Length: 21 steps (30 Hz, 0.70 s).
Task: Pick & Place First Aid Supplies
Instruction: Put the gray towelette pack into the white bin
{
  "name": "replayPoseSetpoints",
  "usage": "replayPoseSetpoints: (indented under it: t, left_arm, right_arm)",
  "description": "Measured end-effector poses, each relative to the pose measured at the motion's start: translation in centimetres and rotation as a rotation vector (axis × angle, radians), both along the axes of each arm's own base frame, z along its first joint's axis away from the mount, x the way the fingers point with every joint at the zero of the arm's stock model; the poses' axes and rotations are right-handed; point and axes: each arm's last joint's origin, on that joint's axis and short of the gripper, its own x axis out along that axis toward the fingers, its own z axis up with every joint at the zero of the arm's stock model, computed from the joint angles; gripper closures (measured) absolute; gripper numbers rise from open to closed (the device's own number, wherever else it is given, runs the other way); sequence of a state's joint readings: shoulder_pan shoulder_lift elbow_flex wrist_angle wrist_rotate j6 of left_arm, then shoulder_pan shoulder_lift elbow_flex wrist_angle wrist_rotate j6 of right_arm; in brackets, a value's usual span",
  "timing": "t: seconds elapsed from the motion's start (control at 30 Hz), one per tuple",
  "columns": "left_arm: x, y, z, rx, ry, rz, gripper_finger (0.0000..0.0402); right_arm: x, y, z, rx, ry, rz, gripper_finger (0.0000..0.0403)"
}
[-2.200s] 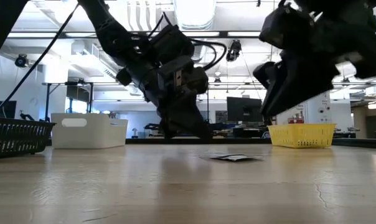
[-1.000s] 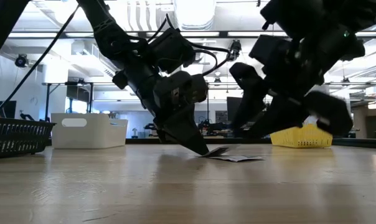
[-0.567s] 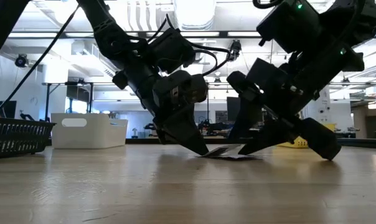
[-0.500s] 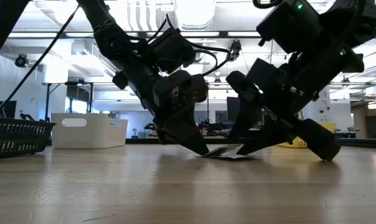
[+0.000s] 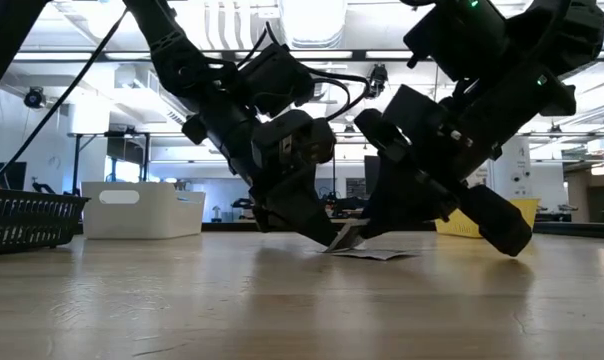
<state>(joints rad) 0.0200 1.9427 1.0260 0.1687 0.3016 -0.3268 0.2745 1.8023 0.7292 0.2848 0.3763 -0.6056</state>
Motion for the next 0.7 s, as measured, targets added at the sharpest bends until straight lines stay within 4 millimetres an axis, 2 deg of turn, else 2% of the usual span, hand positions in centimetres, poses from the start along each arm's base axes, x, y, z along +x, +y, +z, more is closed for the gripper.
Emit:
replayPoseSetpoints:
  t: [0.1, 0.23, 0.47, 0.7]
  left_arm:
    - [0.0, 0.0, 0.0, 0.004, -0.003, -0.004, 0.0402]
    - [0.0, 0.1, 0.5, 0.014, -0.022, -0.011, 0.0402]
    - [-0.2, 0.4, 2.7, 0.034, -0.090, -0.016, 0.0402]
    - [-1.0, 0.5, 5.0, 0.089, -0.125, -0.027, 0.0402]
  right_arm:
    - [0.0, 0.0, 0.0, 0.005, 0.000, -0.005, 0.0388]
    - [-0.1, 0.0, -0.1, 0.015, 0.012, -0.019, 0.0393]
    - [-0.2, 0.1, -0.1, 0.021, 0.011, -0.022, 0.0394]
    - [-0.2, 0.1, 0.2, 0.092, -0.020, -0.112, 0.0394]
